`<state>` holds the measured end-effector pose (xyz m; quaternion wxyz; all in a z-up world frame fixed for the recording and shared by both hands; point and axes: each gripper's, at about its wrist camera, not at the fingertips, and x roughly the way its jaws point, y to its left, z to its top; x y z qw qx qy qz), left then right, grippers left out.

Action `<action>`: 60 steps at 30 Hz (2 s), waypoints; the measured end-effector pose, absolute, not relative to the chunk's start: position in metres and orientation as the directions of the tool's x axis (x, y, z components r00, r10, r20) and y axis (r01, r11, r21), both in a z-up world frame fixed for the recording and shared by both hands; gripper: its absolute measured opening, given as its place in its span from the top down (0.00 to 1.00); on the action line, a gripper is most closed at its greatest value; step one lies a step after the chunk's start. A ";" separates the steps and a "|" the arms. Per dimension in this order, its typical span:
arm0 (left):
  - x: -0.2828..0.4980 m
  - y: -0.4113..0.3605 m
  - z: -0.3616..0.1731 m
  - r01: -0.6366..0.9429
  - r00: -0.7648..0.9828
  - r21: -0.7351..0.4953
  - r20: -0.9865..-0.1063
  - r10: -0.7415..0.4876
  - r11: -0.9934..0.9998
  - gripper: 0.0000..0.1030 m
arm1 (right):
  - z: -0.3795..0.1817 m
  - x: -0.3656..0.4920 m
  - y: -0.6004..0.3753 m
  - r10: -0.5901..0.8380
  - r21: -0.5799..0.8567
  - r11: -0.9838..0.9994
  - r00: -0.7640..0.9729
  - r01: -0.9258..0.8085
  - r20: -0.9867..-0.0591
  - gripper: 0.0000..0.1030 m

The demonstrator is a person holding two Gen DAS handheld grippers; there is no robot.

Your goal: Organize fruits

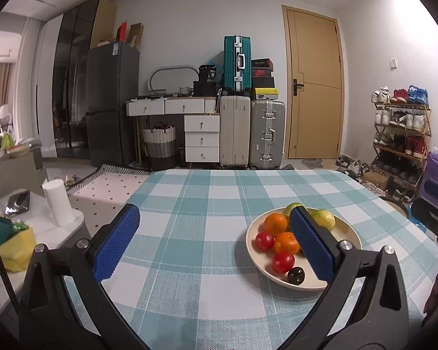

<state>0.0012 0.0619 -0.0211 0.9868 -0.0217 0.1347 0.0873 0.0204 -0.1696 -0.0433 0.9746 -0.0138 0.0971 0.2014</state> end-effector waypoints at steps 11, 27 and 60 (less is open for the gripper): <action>0.010 0.064 -0.043 -0.166 0.949 -0.031 -0.276 0.151 0.986 0.00 | -0.065 0.033 -0.177 0.367 0.017 0.928 0.903 -0.373 -0.224 0.00; 0.021 0.058 -0.049 -0.164 0.938 -0.010 -0.311 0.153 0.986 0.00 | -0.072 0.047 -0.167 0.355 -0.005 0.928 0.888 -0.373 -0.291 0.00; 0.021 0.058 -0.050 -0.166 0.938 -0.008 -0.309 0.155 0.986 0.00 | -0.073 0.048 -0.166 0.361 -0.002 0.926 0.886 -0.378 -0.292 0.00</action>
